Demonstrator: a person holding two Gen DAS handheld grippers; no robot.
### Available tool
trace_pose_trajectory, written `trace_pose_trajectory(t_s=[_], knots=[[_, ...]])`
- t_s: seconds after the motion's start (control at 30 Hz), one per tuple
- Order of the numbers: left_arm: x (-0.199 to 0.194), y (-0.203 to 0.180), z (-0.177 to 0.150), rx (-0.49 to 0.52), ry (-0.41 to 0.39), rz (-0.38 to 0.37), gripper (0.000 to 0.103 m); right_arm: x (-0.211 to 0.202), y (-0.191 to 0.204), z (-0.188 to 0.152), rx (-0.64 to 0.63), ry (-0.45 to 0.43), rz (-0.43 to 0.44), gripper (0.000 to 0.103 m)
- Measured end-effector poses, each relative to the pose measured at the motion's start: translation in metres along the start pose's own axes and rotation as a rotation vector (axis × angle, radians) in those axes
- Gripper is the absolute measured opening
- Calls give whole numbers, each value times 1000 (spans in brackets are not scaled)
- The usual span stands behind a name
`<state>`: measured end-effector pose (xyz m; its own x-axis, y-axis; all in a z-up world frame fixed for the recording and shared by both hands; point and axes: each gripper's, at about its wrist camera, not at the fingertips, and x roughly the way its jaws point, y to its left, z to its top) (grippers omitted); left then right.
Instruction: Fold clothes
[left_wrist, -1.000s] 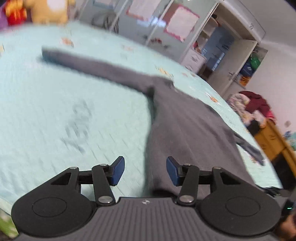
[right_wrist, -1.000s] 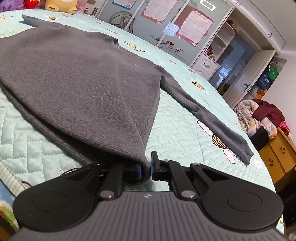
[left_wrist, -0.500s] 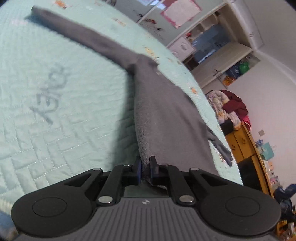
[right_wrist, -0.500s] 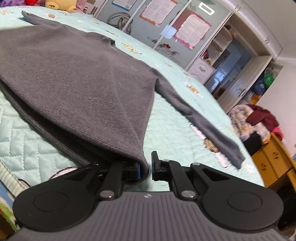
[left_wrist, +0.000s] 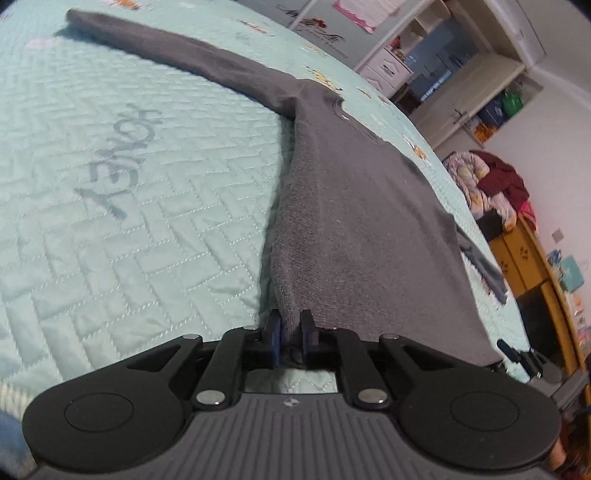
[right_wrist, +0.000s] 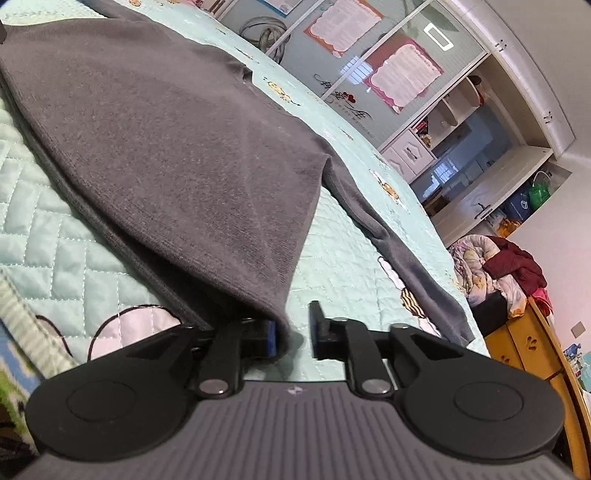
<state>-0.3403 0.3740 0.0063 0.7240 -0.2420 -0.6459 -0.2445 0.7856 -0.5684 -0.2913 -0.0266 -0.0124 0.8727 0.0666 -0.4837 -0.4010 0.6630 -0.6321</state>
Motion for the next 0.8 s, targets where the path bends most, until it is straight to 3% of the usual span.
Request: trace_pose_trajectory(t_s=[0.07, 0.1, 0.27, 0.4, 0.57, 0.7, 0.8], knots=[[-9, -2, -1, 5, -2, 22, 17, -9, -10, -1, 35, 3, 17, 44], [-15, -5, -2, 21, -12, 39, 19, -14, -16, -2, 59, 5, 32, 47], [-52, -18, 1, 89, -156, 127, 23, -35, -55, -9, 240, 29, 129, 47], [-54, -37, 18, 148, -245, 81, 24, -32, -91, -5, 480, 3, 193, 47], [5, -67, 45, 244, -197, -60, 34, 22, -112, 30, 701, -41, 235, 47], [65, -69, 50, 246, -98, -72, 34, 93, -125, 57, 898, -25, 318, 48], [87, -57, 45, 201, -50, -64, 32, 146, -127, 68, 968, 26, 400, 48]])
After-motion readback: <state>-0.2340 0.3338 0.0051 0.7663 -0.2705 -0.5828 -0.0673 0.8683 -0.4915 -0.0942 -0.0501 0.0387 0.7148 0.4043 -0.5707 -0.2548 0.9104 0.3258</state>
